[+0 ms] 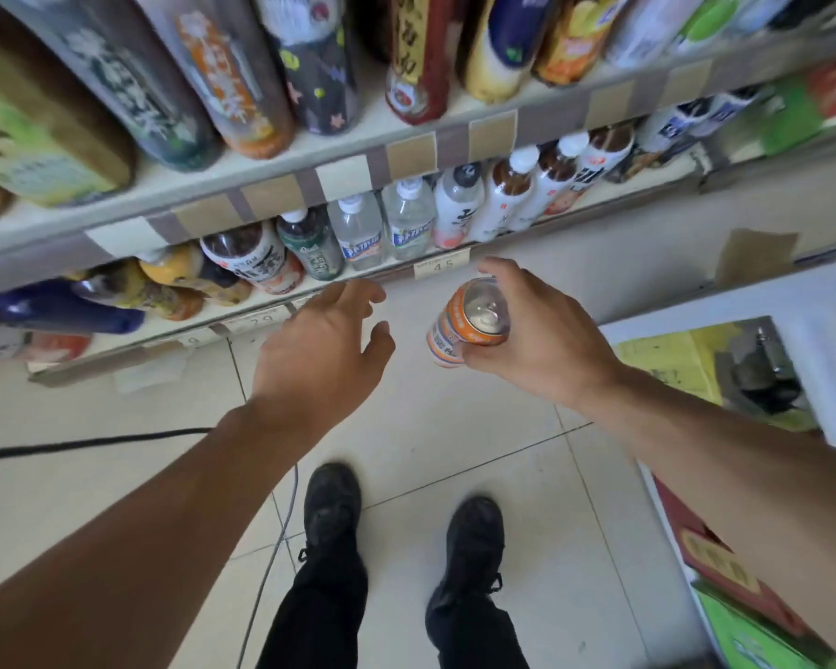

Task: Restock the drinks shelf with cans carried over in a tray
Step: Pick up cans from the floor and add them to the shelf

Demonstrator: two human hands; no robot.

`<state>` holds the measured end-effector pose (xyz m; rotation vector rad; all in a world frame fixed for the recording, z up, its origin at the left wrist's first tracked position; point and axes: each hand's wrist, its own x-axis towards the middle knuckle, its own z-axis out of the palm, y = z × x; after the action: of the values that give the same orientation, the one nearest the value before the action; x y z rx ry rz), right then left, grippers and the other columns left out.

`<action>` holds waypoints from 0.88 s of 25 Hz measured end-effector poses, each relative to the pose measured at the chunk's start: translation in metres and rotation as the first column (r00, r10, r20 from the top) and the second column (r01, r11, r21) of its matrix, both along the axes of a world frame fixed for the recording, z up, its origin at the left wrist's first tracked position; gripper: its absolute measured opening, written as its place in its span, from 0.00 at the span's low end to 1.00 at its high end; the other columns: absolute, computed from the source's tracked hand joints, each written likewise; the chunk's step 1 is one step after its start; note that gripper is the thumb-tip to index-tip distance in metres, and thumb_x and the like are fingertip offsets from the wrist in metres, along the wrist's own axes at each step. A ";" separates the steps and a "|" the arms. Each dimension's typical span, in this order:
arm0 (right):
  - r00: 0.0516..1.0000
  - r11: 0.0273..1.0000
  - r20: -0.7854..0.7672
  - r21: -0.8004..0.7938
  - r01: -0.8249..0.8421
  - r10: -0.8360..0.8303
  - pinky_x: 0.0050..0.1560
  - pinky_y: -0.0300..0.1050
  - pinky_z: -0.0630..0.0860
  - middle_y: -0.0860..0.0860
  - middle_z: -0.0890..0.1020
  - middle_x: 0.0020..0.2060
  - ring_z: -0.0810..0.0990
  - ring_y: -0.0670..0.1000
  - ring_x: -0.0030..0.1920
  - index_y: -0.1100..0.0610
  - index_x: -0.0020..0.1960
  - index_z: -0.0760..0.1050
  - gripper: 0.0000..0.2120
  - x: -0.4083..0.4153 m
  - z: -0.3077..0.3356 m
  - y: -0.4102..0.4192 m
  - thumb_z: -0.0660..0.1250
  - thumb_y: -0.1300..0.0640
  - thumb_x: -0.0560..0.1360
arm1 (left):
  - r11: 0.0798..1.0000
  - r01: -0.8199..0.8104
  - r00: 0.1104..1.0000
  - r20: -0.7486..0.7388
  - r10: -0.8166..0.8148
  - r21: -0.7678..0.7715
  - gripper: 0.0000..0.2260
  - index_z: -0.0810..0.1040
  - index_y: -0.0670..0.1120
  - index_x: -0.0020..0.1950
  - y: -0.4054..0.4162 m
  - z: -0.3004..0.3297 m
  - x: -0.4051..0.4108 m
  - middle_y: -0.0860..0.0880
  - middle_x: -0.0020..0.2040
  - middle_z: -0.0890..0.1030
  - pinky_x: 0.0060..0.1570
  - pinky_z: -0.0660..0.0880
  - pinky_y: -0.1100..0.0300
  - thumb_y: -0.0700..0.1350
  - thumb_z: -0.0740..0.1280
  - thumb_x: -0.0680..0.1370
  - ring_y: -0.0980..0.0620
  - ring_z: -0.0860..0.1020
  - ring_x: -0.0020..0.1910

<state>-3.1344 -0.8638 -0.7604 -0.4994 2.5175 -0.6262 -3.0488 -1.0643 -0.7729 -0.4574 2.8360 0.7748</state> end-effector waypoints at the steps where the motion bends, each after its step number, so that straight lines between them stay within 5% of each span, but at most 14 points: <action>1: 1.000 1.000 -0.013 -0.025 0.010 -0.010 0.51 0.40 0.68 0.45 0.76 0.63 0.75 0.50 0.60 0.44 0.71 0.62 0.39 -0.004 0.030 0.004 0.75 0.44 0.65 | 1.000 0.009 1.000 -0.016 -0.009 0.009 0.12 0.72 0.54 0.60 0.000 0.022 -0.003 0.56 0.54 0.79 0.47 0.77 0.50 0.51 0.64 0.77 0.49 0.79 0.52; 10: 0.969 0.926 -0.082 -0.323 0.196 -0.233 0.57 0.43 0.72 0.41 0.77 0.58 0.76 0.44 0.57 0.44 0.70 0.64 0.39 -0.008 0.318 0.030 0.78 0.50 0.64 | 0.963 0.143 0.977 -0.191 -0.099 0.230 0.18 0.74 0.53 0.62 0.004 0.270 -0.024 0.54 0.52 0.78 0.49 0.78 0.50 0.57 0.64 0.75 0.52 0.80 0.50; 18: 0.982 0.892 -0.163 -0.451 0.011 -0.094 0.56 0.44 0.76 0.38 0.78 0.53 0.80 0.40 0.51 0.41 0.70 0.62 0.38 -0.020 0.548 0.038 0.76 0.52 0.65 | 0.832 0.324 0.932 -0.301 -0.200 0.451 0.24 0.74 0.57 0.64 0.020 0.488 -0.047 0.52 0.57 0.80 0.57 0.75 0.64 0.54 0.76 0.70 0.59 0.79 0.57; 22: 0.974 0.814 -0.210 -0.578 -0.059 -0.079 0.57 0.53 0.79 0.43 0.80 0.53 0.82 0.45 0.52 0.41 0.70 0.62 0.38 -0.022 0.624 0.036 0.73 0.53 0.64 | 0.809 0.410 0.899 -0.336 -0.280 0.421 0.29 0.71 0.61 0.64 0.025 0.569 -0.053 0.59 0.55 0.81 0.49 0.69 0.77 0.49 0.79 0.68 0.67 0.76 0.54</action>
<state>-3.1560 -0.8280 -0.1365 -0.8104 2.4997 -1.4396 -3.1020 -1.0390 -0.2034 0.2572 2.6627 1.4872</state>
